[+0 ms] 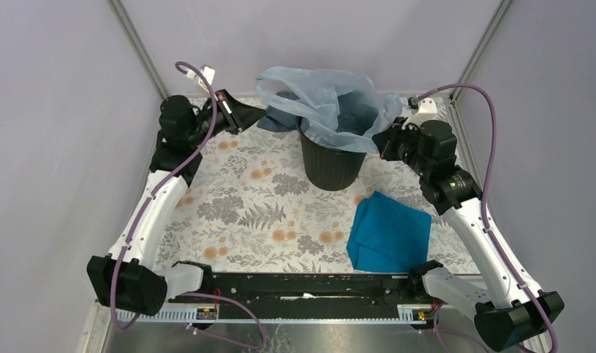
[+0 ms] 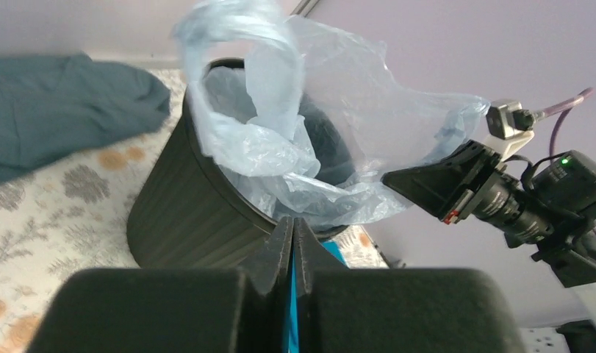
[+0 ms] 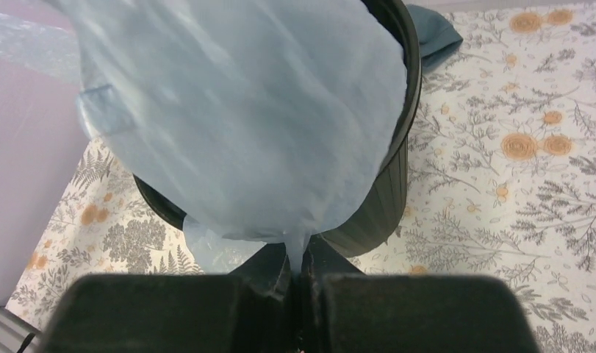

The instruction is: Put the trash bags into the trash bin

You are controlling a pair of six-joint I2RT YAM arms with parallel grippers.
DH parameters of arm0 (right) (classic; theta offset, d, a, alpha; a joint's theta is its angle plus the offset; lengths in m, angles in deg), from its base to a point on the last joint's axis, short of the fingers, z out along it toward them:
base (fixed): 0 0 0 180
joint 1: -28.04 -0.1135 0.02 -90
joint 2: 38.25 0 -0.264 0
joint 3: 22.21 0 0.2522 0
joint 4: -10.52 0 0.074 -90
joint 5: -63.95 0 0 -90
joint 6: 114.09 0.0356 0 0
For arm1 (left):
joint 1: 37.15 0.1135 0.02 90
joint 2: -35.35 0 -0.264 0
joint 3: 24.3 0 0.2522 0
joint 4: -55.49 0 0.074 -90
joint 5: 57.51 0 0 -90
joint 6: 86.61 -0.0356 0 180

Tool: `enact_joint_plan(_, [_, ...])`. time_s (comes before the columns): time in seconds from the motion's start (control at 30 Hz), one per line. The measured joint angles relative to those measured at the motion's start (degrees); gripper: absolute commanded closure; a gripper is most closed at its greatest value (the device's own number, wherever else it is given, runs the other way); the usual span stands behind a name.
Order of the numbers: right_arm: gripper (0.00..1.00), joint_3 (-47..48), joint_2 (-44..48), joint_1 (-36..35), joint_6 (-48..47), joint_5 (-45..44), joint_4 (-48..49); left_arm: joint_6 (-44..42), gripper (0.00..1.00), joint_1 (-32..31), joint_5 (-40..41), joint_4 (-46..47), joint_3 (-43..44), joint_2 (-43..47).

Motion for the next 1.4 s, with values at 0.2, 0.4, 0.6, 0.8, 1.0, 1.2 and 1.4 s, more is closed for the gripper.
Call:
enact_joint_plan(0.2, [0.99, -0.2, -0.02, 0.0, -3.02, -1.29, 2.54, 1.57, 1.0, -0.07, 4.72, 1.84, 4.59, -3.19])
enact_joint_plan(0.4, [0.99, -1.97, 0.79, 0.0, -4.37, -1.22, 3.02, 2.58, 0.16, 0.13, 7.96, 6.54, 7.02, -6.27])
enact_joint_plan(0.6, [1.0, -1.88, 1.6, 0.0, -4.81, -1.03, 3.23, -0.52, 0.01, 0.74, 5.64, 10.43, -3.3, -0.33])
enact_joint_plan(0.8, [1.0, -1.88, 1.84, 0.0, -5.2, -0.02, 4.07, 3.5, 0.01, 3.23, -0.72, 25.79, -11.45, -0.94])
enact_joint_plan(1.0, [1.0, -1.9, 1.92, 0.0, -5.62, 1.6, 5.62, 17.44, 0.01, 2.93, -8.04, 62.51, -14.14, -18.58])
enact_joint_plan(1.2, [0.99, -1.9, 1.95, 0.0, -6.05, 2.21, 6.93, 17.38, 0.01, -0.35, -10.86, 75.73, -14.14, -25.97])
enact_joint_plan(1.4, [0.99, -1.9, 1.95, 0.0, -6.03, 3.26, 8.0, 12.96, 0.29, -6.93, -12.44, 82.66, -8.61, -29.07])
